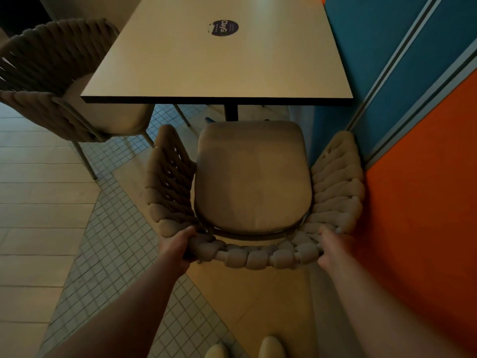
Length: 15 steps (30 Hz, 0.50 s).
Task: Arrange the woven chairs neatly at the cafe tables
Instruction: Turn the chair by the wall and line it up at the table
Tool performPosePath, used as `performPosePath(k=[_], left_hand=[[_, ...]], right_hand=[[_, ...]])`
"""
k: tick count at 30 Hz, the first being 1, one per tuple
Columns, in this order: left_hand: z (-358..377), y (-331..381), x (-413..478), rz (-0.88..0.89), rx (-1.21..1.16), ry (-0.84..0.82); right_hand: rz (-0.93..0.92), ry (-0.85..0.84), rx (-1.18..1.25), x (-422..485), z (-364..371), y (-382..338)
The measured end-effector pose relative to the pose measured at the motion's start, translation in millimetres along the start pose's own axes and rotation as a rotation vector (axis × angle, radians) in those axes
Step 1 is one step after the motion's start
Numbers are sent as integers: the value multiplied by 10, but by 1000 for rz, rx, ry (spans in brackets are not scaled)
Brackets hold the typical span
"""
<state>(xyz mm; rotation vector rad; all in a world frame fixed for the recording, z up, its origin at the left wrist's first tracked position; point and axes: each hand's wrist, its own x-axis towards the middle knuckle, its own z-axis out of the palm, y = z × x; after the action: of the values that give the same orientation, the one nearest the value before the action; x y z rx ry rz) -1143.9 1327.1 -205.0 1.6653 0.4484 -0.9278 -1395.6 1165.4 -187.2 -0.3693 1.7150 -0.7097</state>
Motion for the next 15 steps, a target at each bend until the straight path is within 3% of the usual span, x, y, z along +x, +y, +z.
performPosePath(k=[15], left_hand=[[-42,4,-60,30,17,-31]], right_hand=[[11,20,-13,158,-38,103]])
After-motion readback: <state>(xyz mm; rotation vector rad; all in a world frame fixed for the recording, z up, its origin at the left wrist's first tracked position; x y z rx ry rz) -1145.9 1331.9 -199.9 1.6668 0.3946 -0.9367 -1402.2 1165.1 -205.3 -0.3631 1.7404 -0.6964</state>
